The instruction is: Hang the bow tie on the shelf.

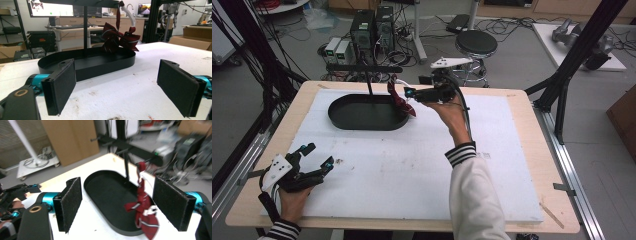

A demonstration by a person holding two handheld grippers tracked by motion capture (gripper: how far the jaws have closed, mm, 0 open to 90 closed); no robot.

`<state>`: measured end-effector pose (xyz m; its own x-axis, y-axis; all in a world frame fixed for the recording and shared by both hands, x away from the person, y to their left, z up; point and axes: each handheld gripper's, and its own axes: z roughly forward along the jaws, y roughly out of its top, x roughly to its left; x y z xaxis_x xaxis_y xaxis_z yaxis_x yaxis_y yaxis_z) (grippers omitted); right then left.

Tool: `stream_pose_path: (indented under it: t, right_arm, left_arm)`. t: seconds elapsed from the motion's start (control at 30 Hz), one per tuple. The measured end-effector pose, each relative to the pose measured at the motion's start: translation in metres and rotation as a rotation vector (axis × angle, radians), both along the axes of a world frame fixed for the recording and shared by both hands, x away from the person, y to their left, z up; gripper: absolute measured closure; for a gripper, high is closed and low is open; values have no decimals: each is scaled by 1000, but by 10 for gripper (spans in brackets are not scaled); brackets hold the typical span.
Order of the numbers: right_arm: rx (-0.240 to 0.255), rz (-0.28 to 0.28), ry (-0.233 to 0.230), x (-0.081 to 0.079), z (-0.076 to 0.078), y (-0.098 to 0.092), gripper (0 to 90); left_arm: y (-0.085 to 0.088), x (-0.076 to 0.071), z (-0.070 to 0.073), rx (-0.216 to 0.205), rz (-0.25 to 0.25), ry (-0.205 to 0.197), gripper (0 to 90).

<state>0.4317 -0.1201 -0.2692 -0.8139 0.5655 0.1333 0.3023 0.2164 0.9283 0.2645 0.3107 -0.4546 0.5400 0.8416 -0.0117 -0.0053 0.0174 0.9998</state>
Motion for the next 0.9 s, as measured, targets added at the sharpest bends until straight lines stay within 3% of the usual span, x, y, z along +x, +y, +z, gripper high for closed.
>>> stream_pose_path:
  t: [0.1, 0.17, 0.47, 0.53, 0.67, 0.77, 0.9]
  right_arm:
    - [-33, -6, 14, -14, 2, -20, 196]
    - [0, -29, -48, -31, 3, -34, 198]
    - [21, -148, -162, -111, -15, -113, 197]
    - [23, -192, -195, -127, -24, -132, 194]
    - [70, -257, -238, -158, -51, -161, 179]
    - [96, -302, -303, -177, -77, -171, 170]
    - [135, -365, -339, -190, -112, -176, 152]
  left_arm:
    - [-1, 0, 0, -2, 2, -3, 159]
    - [-1, 0, 0, -3, 4, -2, 159]
    - [-1, -1, 0, 3, 5, -3, 158]
    - [-1, 0, 0, 4, 5, -1, 158]
    - [-1, 0, 0, 3, 5, 0, 158]
    - [-1, 0, 0, 4, 5, 0, 158]
    - [-1, 0, 0, 3, 6, -1, 158]
